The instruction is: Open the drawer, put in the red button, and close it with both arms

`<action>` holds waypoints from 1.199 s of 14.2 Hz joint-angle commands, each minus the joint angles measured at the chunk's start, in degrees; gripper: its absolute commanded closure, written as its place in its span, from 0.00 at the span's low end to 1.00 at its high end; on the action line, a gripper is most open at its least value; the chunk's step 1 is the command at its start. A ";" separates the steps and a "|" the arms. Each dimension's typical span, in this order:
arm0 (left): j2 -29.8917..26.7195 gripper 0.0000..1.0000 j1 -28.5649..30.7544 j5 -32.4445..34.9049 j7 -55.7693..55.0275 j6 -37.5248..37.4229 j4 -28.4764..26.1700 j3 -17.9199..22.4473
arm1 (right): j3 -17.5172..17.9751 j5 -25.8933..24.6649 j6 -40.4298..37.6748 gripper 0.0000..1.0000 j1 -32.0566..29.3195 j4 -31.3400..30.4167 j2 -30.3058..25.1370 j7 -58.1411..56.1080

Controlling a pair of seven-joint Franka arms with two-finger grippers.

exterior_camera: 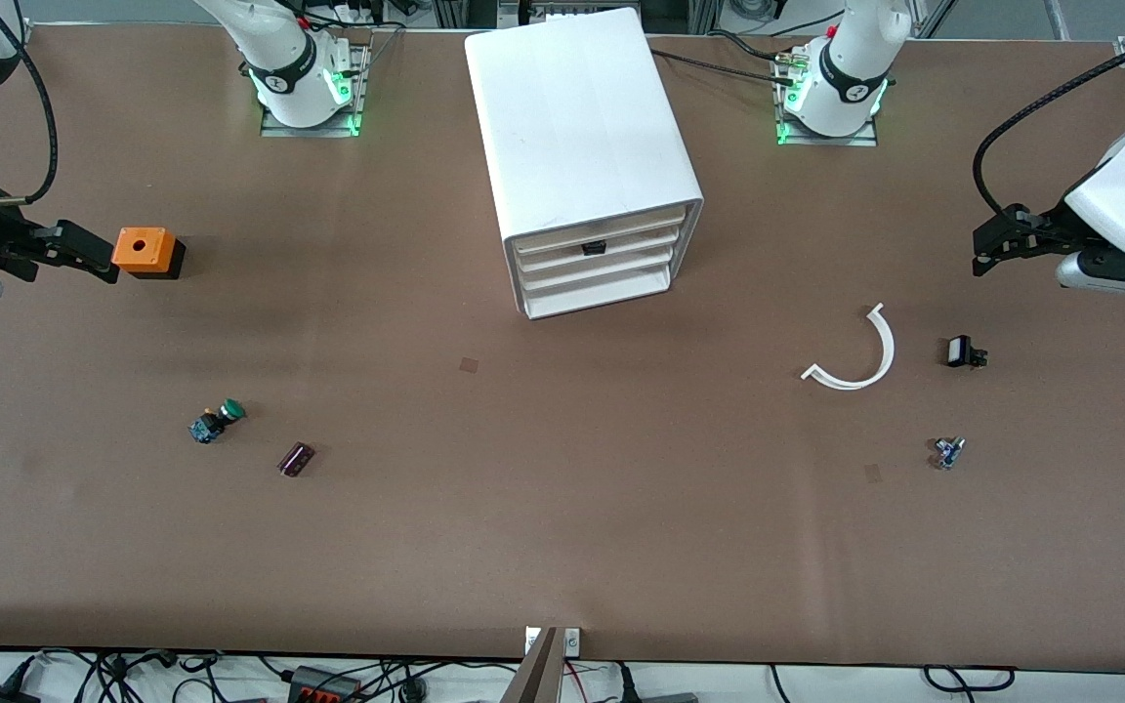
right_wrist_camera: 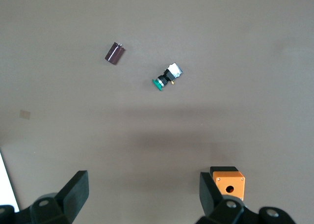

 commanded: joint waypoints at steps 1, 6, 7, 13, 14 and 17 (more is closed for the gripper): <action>0.60 0.00 0.67 -0.68 0.38 -1.54 2.34 0.21 | 0.34 -0.57 -0.99 0.00 -0.10 0.49 -0.17 0.45; 0.96 0.00 0.67 -0.77 0.38 -1.63 3.21 0.21 | 0.34 -0.66 -0.91 0.00 -0.10 0.49 0.01 0.45; 1.13 0.00 0.67 -0.68 0.38 -1.89 3.31 0.21 | 0.34 -0.66 -0.99 0.00 -0.10 0.49 0.01 0.45; 1.22 0.00 0.67 -0.77 0.29 -2.86 3.75 0.12 | 0.34 -0.57 -1.08 0.00 -0.10 0.49 -0.17 0.45; 1.22 0.00 0.67 -0.77 0.21 -2.86 3.75 0.12 | 0.34 -0.57 -1.08 0.00 -0.10 0.57 -0.17 0.37; 1.31 0.00 0.67 -0.77 0.29 -2.86 3.75 0.12 | 0.34 -0.57 -1.08 0.00 -0.10 0.58 -0.26 0.37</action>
